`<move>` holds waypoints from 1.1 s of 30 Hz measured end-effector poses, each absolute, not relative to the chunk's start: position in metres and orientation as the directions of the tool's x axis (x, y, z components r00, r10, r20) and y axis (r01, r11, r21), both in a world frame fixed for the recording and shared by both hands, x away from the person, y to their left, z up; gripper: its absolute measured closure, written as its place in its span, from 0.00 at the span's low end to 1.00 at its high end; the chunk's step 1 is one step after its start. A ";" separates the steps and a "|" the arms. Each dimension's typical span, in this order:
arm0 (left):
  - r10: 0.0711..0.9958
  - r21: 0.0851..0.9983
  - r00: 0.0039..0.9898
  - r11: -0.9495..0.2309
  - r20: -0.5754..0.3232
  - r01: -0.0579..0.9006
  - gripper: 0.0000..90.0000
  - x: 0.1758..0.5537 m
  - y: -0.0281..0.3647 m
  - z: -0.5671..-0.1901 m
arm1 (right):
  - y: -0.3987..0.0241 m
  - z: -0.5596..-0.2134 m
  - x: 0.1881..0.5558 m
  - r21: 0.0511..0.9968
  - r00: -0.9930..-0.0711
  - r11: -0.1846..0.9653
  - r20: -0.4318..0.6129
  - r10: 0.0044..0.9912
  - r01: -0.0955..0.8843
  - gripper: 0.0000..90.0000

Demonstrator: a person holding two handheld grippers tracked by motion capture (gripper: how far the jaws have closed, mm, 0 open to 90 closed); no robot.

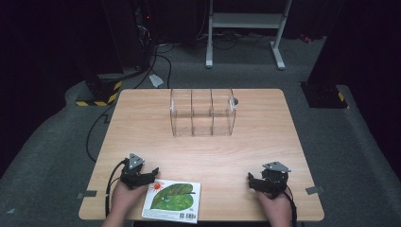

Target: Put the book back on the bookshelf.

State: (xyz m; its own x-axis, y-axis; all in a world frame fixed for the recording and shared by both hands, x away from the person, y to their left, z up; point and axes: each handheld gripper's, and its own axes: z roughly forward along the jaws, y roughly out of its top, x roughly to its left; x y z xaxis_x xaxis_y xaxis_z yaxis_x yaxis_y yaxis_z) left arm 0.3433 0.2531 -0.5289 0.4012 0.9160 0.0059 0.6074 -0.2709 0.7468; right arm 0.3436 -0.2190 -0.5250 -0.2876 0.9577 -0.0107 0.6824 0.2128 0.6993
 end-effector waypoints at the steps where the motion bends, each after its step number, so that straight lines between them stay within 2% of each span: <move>1: 0.916 0.747 0.400 -0.270 0.006 0.607 0.26 0.343 0.253 -0.529 | -0.219 -0.525 0.344 0.699 -0.286 0.210 -0.009 0.958 0.684 0.10; 14: 0.913 0.745 0.408 -0.277 0.007 0.606 0.26 0.344 0.254 -0.529 | -0.219 -0.525 0.344 0.699 -0.286 0.210 -0.009 0.958 0.684 0.10; 20: 0.915 0.717 0.404 -0.268 -0.021 0.644 0.24 0.346 0.255 -0.524 | -0.220 -0.525 0.343 0.698 -0.296 0.219 -0.011 0.955 0.682 0.10; 23: 0.922 0.695 0.385 -0.250 -0.042 0.674 0.23 0.345 0.257 -0.519 | -0.220 -0.522 0.341 0.710 -0.284 0.199 0.002 0.959 0.676 0.14; 26: 0.926 0.701 0.376 -0.241 -0.042 0.671 0.23 0.337 0.263 -0.511 | -0.215 -0.513 0.334 0.745 -0.317 0.178 0.047 0.947 0.643 0.16; 33: 0.918 0.724 0.372 -0.164 -0.136 0.670 0.23 0.311 0.278 -0.505 | -0.182 -0.499 0.318 0.768 -0.420 0.224 0.063 0.905 0.600 0.21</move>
State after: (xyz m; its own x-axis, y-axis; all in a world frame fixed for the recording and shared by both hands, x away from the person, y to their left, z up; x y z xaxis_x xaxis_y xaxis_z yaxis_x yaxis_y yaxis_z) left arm 0.3110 0.2781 -0.5054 0.3716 0.9183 -0.1364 0.6704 -0.1638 0.7237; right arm 0.3183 -0.1820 -0.4993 -0.4199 0.9054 0.0635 0.6000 0.2244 0.7679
